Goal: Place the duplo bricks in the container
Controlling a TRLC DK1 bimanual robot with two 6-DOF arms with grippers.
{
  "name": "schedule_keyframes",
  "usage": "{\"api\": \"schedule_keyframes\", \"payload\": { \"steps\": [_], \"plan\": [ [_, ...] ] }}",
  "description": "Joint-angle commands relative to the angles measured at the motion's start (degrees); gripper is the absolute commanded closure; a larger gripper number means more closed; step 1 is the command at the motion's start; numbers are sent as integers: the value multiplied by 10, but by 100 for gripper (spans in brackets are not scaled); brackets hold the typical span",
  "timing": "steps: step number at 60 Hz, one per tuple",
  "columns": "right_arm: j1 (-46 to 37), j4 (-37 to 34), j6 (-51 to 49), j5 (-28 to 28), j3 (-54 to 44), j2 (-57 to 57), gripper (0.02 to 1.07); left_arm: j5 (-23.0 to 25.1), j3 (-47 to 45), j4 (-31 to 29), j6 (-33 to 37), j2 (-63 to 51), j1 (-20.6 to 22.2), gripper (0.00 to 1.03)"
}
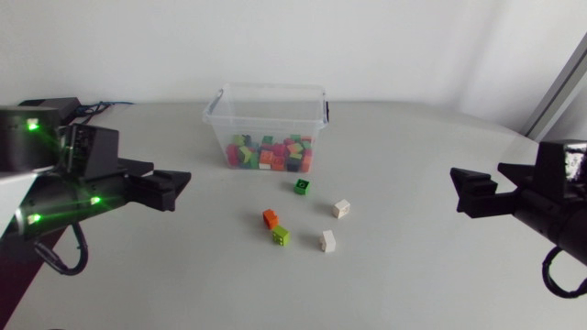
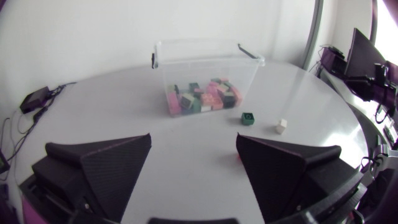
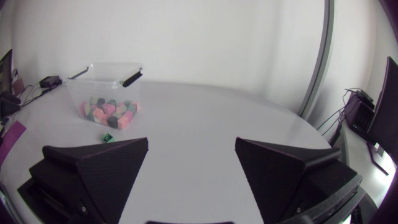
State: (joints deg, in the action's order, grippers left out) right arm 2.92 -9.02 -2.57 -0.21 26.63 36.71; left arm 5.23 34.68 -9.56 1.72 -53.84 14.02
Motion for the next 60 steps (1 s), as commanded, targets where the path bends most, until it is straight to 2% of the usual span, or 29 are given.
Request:
{"api": "schedule_keyframes", "payload": {
  "steps": [1,5,15,23,27,31,35,43,48,60],
  "plan": [
    [3,-25,6,0,33,48,6,15,52,-19,8,-71,4,9],
    [2,-43,6,5,54,83,6,17,93,-45,19,-135,12,9],
    [5,-108,-2,2,98,150,6,16,150,-67,56,-235,37,9],
    [7,-134,-30,-1,117,181,6,10,210,-110,139,-318,62,9],
    [11,-142,-53,-1,123,194,6,-12,243,-136,220,-359,80,9],
    [14,-151,-75,-2,132,208,6,-21,268,-161,245,-389,85,9],
    [17,-172,-98,-2,149,229,6,-20,321,-227,277,-447,96,9],
    [30,-246,-157,-2,192,282,6,-20,370,-265,299,-503,111,9],
    [30,-249,-161,-3,197,298,7,-15,403,-303,309,-533,122,9],
    [51,-246,-173,-44,207,327,7,-15,451,-335,317,-580,142,11]
  ]
}}
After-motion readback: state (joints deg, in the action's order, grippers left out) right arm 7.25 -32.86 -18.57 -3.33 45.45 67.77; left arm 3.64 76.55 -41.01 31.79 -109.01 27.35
